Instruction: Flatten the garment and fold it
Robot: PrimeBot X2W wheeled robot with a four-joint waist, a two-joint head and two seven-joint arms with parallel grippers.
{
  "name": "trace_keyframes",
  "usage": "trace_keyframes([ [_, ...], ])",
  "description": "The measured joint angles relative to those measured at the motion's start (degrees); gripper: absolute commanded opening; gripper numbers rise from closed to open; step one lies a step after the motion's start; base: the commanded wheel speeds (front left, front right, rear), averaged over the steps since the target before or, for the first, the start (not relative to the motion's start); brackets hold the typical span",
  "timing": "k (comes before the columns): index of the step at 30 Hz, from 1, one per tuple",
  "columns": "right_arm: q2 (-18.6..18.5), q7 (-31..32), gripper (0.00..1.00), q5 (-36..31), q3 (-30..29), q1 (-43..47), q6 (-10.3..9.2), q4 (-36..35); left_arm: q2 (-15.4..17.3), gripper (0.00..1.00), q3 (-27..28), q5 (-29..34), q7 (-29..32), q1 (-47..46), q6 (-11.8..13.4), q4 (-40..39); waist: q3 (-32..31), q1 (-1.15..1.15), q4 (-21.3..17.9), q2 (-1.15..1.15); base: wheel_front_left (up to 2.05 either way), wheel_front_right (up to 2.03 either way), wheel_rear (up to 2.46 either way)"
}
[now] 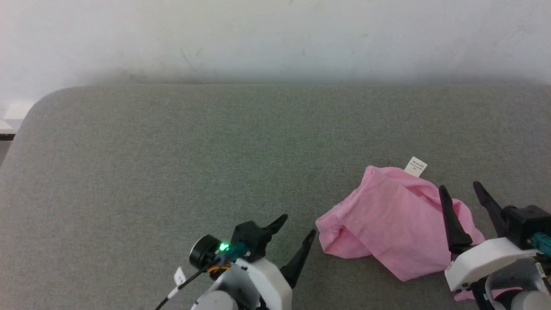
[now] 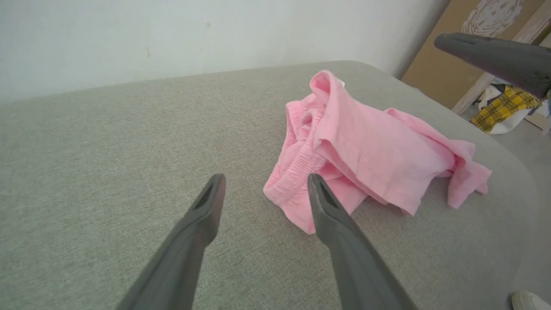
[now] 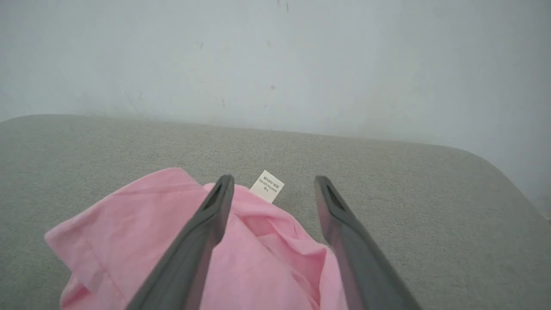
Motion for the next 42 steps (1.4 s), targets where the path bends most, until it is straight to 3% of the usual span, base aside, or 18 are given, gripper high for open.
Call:
trace_keyframes([
  [7,1.25,-2.69,1.00,-0.48,1.49,-1.34,0.00,2.79,3.41,1.00,-10.59,-6.12,9.87,-12.43,-0.07,4.55,3.36,0.01,-1.48,0.00,0.00,0.00,0.00],
  [15,1.77,-4.54,1.00,-0.56,0.86,-3.62,0.00,5.06,4.78,1.00,-19.54,-11.55,10.24,-20.87,-0.07,12.39,6.82,0.01,-4.62,0.00,0.00,0.00,0.00],
  [16,1.82,-4.60,1.00,-0.57,0.86,-3.70,0.00,5.23,4.87,0.31,-20.11,-12.14,9.68,-21.46,-0.07,13.46,7.16,0.01,-4.94,0.00,0.00,0.00,0.00],
  [17,1.87,-4.66,1.00,-0.64,0.85,-3.75,0.00,5.42,4.98,0.00,-20.62,-12.60,9.11,-21.98,-0.07,14.38,7.45,0.01,-5.23,0.00,0.00,0.00,0.00],
  [25,2.01,-5.04,1.00,-1.01,0.32,-3.85,0.00,6.43,6.33,0.00,-17.78,-14.46,-1.66,-24.55,0.76,18.00,7.16,0.01,-5.10,0.00,0.00,0.00,0.00],
  [32,2.09,-3.87,1.00,-1.34,1.08,-2.86,0.00,6.33,10.06,0.00,-7.84,-18.12,-11.47,-23.18,7.66,14.26,4.36,0.00,-1.81,0.00,0.00,0.00,0.00],
  [40,2.15,-2.35,1.00,-1.31,2.92,-1.29,0.00,6.30,16.38,0.00,2.35,-25.19,-11.80,-9.35,16.18,12.73,1.23,-0.01,3.16,0.00,0.00,0.00,0.00],
  [41,2.15,-2.21,1.00,-1.31,3.11,-1.08,-0.01,6.35,16.91,0.43,2.26,-25.39,-10.99,-7.62,17.07,13.47,0.97,-0.01,3.74,0.00,0.00,0.00,0.00],
  [42,2.12,-1.89,1.00,-1.31,3.34,-0.97,0.00,6.42,17.31,1.00,2.01,-25.10,-10.80,-6.19,17.50,13.79,0.75,-0.01,4.27,0.00,0.00,0.00,0.00],
])
